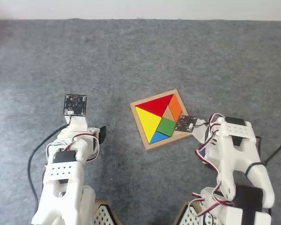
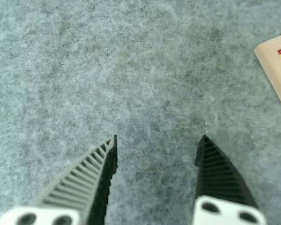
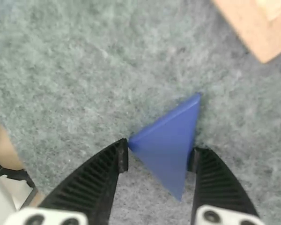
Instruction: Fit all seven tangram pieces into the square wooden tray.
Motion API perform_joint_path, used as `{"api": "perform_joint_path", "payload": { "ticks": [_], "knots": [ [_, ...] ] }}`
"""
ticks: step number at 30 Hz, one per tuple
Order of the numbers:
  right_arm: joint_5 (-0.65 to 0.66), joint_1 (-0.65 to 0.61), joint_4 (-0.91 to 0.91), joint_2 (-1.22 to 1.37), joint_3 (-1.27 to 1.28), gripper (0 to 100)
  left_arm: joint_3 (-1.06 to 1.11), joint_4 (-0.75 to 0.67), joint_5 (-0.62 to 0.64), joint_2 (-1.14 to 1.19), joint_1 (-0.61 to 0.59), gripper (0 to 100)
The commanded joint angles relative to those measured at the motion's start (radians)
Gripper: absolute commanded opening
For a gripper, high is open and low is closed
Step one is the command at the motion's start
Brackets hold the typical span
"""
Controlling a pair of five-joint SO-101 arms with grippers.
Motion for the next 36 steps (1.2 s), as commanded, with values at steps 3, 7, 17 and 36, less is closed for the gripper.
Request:
{"api": "perform_joint_path", "payload": {
  "ticks": [3,7,17,36],
  "knots": [
    [0.008,0.012,-0.024,0.012,0.028,23.0,-0.008,-0.012,-0.005,-0.011,0.003,27],
    [0.008,0.01,-0.019,0.01,0.028,13.3,-0.008,-0.012,-0.005,-0.011,0.003,27],
    [-0.068,0.008,0.016,0.01,-0.035,9.6,-0.008,-0.012,-0.006,-0.011,0.003,27],
    [-0.149,-0.177,0.331,-0.01,-0.284,11.5,-0.007,-0.012,-0.006,-0.011,0.003,27]
  ]
}}
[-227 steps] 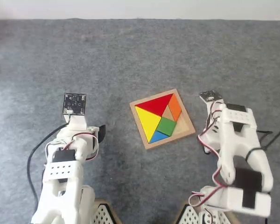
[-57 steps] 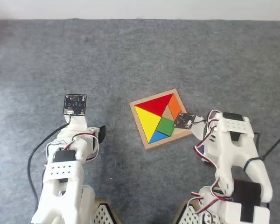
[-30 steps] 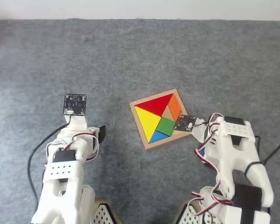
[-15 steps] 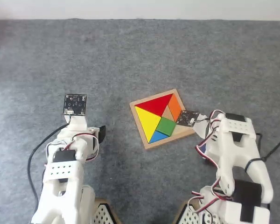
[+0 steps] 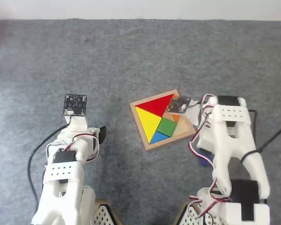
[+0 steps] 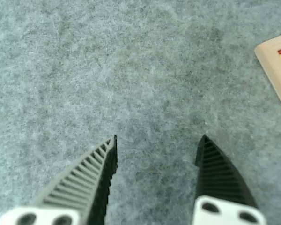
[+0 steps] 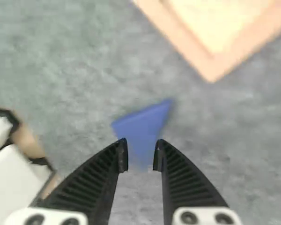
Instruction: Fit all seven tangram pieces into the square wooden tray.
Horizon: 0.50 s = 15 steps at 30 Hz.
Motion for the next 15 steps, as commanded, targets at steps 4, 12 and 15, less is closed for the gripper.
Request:
{"api": "perform_joint_path", "payload": {
  "ticks": [4,12,15],
  "knots": [
    [-0.005,0.056,-0.076,-0.163,0.152,25.5,-0.007,-0.012,-0.008,-0.011,0.003,27],
    [0.0,0.065,-0.219,-0.4,0.373,30.9,-0.007,-0.012,-0.008,-0.011,0.003,27],
    [-0.02,0.001,-0.216,-0.374,0.382,30.7,-0.007,-0.012,-0.008,-0.011,0.003,27]
  ]
}}
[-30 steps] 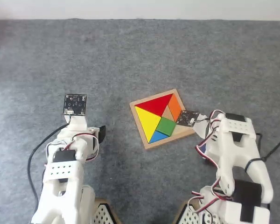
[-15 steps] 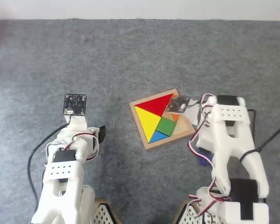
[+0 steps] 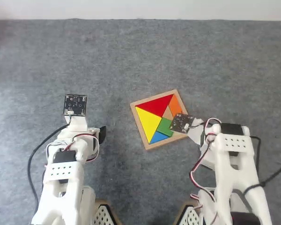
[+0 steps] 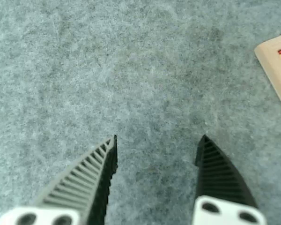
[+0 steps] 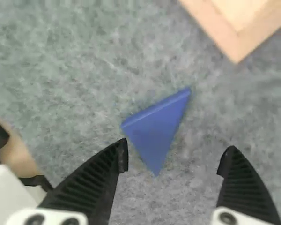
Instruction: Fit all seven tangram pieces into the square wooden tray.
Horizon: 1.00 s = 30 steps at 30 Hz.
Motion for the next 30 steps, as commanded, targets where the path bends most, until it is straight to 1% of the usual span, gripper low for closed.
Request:
{"api": "perform_joint_path", "payload": {
  "ticks": [1,9,14,18,22,24,30],
  "knots": [
    [-0.041,-0.067,-0.021,-0.007,0.009,30.7,-0.007,-0.012,-0.005,-0.011,0.003,27],
    [-0.051,-0.054,-0.127,0.116,0.018,30.7,-0.007,-0.012,-0.002,-0.011,0.003,27],
    [-0.051,-0.053,-0.2,0.24,0.018,30.6,-0.007,-0.012,-0.002,-0.011,0.003,27],
    [-0.055,-0.051,-0.203,0.268,0.005,30.3,-0.008,-0.012,-0.002,-0.011,0.003,27],
    [-0.077,-0.051,-0.191,0.262,0.008,24.7,-0.008,-0.012,-0.005,-0.011,0.003,27],
    [-0.104,-0.05,-0.188,0.263,0.008,24.0,-0.008,-0.012,-0.005,-0.011,0.003,27],
    [-0.109,0.039,-0.191,0.26,0.003,24.0,-0.008,-0.012,-0.006,-0.011,0.003,27]
  ]
}}
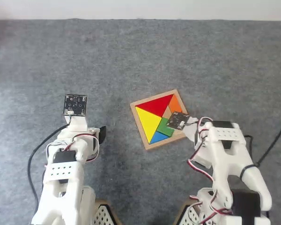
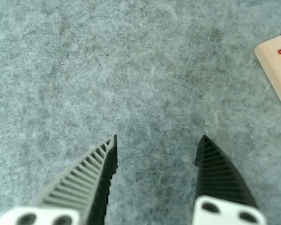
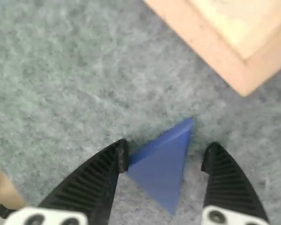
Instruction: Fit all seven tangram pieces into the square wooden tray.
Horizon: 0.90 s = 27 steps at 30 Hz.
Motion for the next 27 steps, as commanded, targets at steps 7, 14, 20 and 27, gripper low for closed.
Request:
{"api": "perform_joint_path", "payload": {
  "ticks": [7,14,20,27],
  "knots": [
    [0.055,0.087,0.031,0.01,0.008,24.0,-0.008,-0.012,-0.006,-0.011,0.003,27],
    [0.052,0.082,0.104,0.008,0.008,23.9,-0.008,-0.012,-0.006,-0.011,0.003,27],
    [0.003,0.09,0.114,0.008,0.011,23.8,-0.008,-0.012,-0.008,-0.011,0.003,27],
    [0.101,0.116,0.067,0.008,0.049,23.8,-0.008,-0.014,-0.008,-0.011,0.003,27]
  ]
}}
